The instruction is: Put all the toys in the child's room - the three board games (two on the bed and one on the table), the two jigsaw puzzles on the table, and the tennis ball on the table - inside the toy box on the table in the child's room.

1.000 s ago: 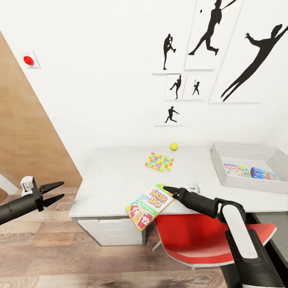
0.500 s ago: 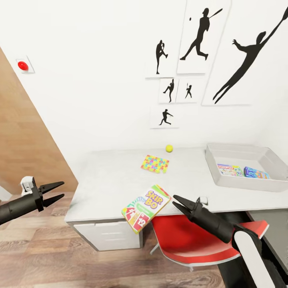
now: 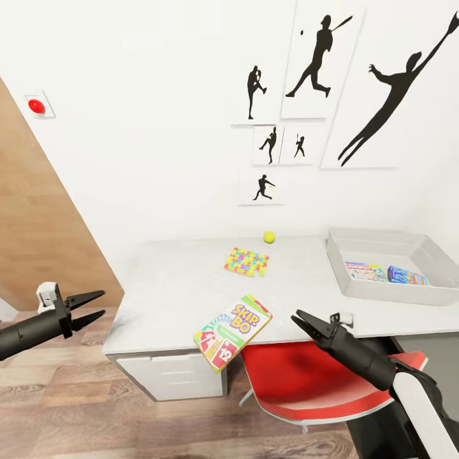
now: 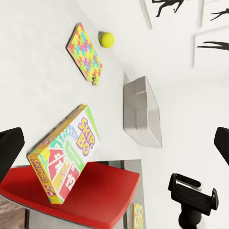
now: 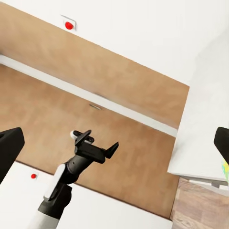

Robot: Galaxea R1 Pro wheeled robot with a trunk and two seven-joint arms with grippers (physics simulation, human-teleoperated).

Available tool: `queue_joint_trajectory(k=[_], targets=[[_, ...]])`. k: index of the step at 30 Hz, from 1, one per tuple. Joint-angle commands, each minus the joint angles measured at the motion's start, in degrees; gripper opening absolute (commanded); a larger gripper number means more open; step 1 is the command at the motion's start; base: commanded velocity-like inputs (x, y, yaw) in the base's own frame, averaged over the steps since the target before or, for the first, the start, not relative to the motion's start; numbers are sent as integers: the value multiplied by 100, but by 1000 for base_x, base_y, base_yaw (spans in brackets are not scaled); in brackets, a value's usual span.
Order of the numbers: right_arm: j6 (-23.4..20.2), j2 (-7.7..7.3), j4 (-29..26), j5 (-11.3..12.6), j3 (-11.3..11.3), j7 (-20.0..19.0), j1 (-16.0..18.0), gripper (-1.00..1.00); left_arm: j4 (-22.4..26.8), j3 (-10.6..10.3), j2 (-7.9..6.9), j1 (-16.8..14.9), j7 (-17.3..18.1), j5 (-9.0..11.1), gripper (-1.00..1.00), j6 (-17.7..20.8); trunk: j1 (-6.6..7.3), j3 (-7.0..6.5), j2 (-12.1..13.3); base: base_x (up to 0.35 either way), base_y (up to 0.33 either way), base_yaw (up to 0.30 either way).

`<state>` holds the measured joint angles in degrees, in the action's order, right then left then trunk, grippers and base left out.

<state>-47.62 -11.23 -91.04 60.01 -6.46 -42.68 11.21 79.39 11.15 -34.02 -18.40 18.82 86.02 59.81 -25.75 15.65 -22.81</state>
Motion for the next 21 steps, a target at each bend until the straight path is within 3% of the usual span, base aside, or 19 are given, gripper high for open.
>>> queue_joint_trajectory(k=[1,11,21], targets=[[-28,-3,-1,11,-6,-13,4,100,-2,0,3,-5,51,-46,100,19,-3,10,-11,0,0,0],[-20,-30,-1,11,-47,-46,4,100,-2,-89,26,-5,39,-49,100,19,-3,10,-11,0,0,0],[-12,-196,-1,11,-60,-47,4,100,-2,-94,35,-5,36,-50,100,19,-3,10,-11,0,0,0]])
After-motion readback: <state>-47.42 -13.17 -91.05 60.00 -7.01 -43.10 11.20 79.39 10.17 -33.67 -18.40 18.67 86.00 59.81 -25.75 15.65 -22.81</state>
